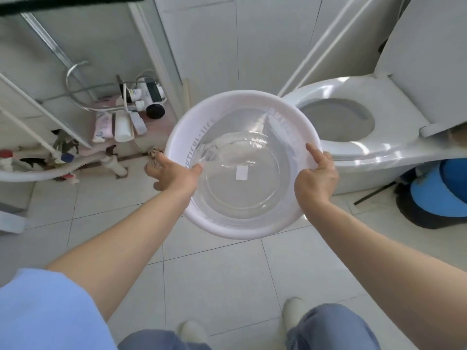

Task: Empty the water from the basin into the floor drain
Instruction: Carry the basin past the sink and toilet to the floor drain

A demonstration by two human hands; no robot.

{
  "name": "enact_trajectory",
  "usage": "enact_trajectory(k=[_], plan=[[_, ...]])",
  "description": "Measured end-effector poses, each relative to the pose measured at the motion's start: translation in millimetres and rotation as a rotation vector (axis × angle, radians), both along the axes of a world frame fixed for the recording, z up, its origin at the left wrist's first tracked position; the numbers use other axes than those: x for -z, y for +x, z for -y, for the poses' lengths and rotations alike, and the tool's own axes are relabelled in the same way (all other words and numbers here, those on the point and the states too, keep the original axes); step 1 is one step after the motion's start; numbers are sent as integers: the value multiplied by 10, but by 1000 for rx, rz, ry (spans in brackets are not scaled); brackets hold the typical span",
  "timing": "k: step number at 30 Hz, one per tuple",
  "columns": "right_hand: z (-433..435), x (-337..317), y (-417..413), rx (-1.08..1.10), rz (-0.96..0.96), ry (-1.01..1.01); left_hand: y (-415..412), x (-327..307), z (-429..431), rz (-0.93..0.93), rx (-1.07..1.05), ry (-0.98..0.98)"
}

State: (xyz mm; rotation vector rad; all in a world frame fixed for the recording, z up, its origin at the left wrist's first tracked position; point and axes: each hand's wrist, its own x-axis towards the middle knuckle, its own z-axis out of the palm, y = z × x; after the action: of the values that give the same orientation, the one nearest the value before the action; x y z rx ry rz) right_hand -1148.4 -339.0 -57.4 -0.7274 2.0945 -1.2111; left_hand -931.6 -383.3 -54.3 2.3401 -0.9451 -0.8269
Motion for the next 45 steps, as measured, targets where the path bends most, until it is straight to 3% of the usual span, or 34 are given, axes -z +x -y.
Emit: enact_trajectory(k=[9, 18, 29, 38, 45], plan=[[109, 1685, 547, -74, 27, -20, 540, 1516, -26, 1, -44, 56], [268, 2753, 1077, -134, 61, -16, 1111, 2548, 6, -23, -100, 57], [457, 2994, 1683, -103, -53, 24, 1667, 2778, 309, -21, -43, 46], [875, 2843, 1776, -211, -271, 86, 1790, 2709, 547, -57, -58, 18], [1289, 3224, 1699, -298, -304, 139, 1737, 3084, 793, -80, -141, 27]])
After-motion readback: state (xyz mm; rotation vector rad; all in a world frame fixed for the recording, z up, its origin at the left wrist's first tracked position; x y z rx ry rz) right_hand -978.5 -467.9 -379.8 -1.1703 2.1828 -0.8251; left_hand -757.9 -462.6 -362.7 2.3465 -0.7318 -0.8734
